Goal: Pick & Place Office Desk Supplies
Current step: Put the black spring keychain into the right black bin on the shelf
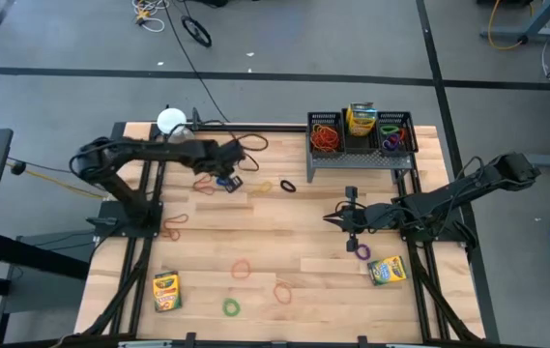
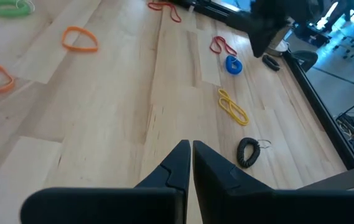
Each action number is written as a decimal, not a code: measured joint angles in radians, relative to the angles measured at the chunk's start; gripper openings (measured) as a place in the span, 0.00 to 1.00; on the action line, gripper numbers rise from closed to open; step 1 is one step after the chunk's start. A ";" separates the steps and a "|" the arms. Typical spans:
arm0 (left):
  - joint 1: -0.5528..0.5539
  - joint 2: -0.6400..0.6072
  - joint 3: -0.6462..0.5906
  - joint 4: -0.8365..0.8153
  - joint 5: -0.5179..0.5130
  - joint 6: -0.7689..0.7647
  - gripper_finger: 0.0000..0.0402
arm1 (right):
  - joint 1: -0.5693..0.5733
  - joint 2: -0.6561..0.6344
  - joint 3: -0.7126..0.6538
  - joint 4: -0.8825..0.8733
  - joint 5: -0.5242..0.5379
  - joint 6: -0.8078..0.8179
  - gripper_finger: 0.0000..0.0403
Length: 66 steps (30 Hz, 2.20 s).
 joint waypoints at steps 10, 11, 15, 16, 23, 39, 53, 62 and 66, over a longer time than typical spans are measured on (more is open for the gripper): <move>0.202 0.104 0.069 -0.032 -0.042 0.062 0.26 | 0.000 0.000 0.000 0.001 0.000 0.000 0.07; 0.222 0.107 0.070 -0.028 -0.041 0.067 0.27 | 0.000 0.000 0.000 0.001 0.000 0.000 0.07; 0.289 0.134 0.070 0.002 0.000 0.067 0.28 | 0.000 0.000 0.000 0.001 0.000 0.000 0.07; 0.300 0.142 0.070 0.017 0.007 0.069 0.29 | 0.000 0.000 0.000 0.001 0.000 0.000 0.07; 0.331 0.221 0.070 0.115 -0.051 0.107 0.29 | 0.000 0.000 0.000 0.001 0.000 0.000 0.07; 0.314 0.225 0.069 0.038 -0.120 0.100 0.29 | 0.000 0.000 0.000 0.000 0.000 0.000 0.07; 0.322 0.219 0.069 -0.008 -0.119 0.109 0.29 | 0.000 0.000 0.000 0.001 0.000 0.000 0.07; 0.355 0.219 0.069 0.032 -0.115 0.109 0.29 | 0.000 0.000 0.000 0.000 0.000 0.000 0.07; 0.373 0.219 0.069 0.031 -0.059 0.116 0.29 | 0.000 0.000 0.000 0.001 0.000 0.000 0.07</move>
